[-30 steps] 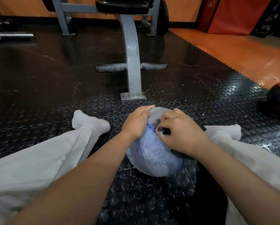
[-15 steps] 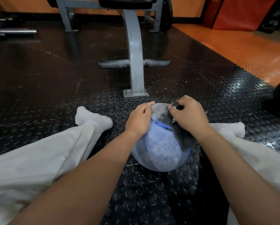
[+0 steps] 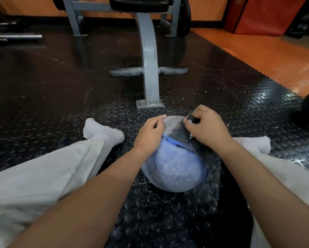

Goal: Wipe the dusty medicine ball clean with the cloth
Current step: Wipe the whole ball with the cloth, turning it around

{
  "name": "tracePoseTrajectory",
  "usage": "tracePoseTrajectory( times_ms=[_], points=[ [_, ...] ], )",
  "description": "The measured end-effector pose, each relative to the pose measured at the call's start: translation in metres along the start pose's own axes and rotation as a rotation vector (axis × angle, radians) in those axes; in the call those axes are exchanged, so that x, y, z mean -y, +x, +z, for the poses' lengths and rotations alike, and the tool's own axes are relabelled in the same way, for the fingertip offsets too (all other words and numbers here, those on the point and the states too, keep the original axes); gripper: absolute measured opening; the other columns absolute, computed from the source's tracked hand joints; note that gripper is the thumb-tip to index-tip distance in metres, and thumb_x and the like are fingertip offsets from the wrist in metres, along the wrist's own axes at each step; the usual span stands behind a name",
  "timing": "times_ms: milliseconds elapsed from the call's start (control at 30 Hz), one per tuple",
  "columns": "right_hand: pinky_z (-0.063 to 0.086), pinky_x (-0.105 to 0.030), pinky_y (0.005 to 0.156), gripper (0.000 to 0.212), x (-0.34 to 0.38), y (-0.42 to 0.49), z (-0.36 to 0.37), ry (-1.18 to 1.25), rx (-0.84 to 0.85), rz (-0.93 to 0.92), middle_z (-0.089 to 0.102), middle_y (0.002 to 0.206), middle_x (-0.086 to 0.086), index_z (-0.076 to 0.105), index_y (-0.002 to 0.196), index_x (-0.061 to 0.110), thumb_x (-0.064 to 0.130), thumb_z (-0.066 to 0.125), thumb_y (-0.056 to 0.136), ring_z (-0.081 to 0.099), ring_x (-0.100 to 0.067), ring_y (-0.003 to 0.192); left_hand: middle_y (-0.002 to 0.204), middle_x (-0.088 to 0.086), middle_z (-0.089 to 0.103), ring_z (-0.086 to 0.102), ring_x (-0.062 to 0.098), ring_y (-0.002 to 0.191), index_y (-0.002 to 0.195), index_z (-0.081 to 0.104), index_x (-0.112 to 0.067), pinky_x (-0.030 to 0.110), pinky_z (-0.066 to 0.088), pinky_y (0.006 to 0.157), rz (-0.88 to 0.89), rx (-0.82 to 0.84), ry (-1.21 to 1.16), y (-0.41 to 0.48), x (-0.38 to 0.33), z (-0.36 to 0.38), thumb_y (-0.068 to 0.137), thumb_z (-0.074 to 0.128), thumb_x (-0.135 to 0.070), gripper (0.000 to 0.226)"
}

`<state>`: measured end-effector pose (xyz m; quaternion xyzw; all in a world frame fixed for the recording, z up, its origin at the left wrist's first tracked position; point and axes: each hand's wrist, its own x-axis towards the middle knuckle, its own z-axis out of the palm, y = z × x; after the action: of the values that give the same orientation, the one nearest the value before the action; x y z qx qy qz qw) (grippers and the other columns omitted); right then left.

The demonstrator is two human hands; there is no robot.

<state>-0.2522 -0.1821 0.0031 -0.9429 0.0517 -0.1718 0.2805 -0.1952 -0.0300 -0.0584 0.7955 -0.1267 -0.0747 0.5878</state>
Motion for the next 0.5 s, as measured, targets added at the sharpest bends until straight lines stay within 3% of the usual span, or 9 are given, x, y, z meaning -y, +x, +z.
tracePoseTrajectory(
  times_ms=[167, 267, 400, 500],
  points=[
    [0.042, -0.035, 0.077, 0.014, 0.024, -0.035, 0.011, -0.106, 0.150, -0.347, 0.051, 0.082, 0.007, 0.072, 0.078, 0.014, 0.021, 0.062, 0.086, 0.043, -0.017, 0.086, 0.134, -0.012, 0.054, 0.049, -0.003, 0.114, 0.124, 0.061, -0.032, 0.018, 0.032, 0.098, 0.018, 0.009, -0.044, -0.003, -0.001, -0.002, 0.101, 0.041, -0.022, 0.032],
    [0.043, -0.033, 0.077, 0.016, 0.011, -0.016, 0.002, -0.086, 0.131, -0.298, 0.052, 0.081, 0.006, 0.071, 0.077, 0.011, 0.023, 0.064, 0.085, 0.050, -0.020, 0.085, 0.130, -0.014, 0.056, 0.053, -0.006, 0.100, 0.122, 0.061, -0.033, 0.018, 0.038, 0.089, 0.017, 0.002, -0.033, -0.005, -0.004, 0.000, 0.100, 0.041, -0.022, 0.032],
    [0.044, -0.035, 0.073, 0.025, -0.013, 0.012, -0.003, 0.016, 0.023, 0.056, 0.057, 0.086, -0.006, 0.066, 0.075, 0.002, 0.023, 0.064, 0.088, 0.058, -0.025, 0.082, 0.127, -0.016, 0.057, 0.057, -0.006, 0.093, 0.120, 0.062, -0.038, 0.023, 0.046, 0.088, -0.011, -0.023, -0.028, -0.004, -0.005, 0.003, 0.100, 0.042, -0.028, 0.030],
    [0.044, -0.034, 0.074, 0.021, -0.003, -0.005, 0.009, 0.022, -0.035, -0.085, 0.054, 0.082, 0.000, 0.067, 0.072, 0.005, 0.019, 0.065, 0.087, 0.054, -0.023, 0.082, 0.123, -0.017, 0.058, 0.056, -0.010, 0.091, 0.115, 0.062, -0.039, 0.017, 0.044, 0.085, -0.024, -0.043, -0.043, -0.004, -0.005, 0.001, 0.099, 0.043, -0.025, 0.028]
  ],
)
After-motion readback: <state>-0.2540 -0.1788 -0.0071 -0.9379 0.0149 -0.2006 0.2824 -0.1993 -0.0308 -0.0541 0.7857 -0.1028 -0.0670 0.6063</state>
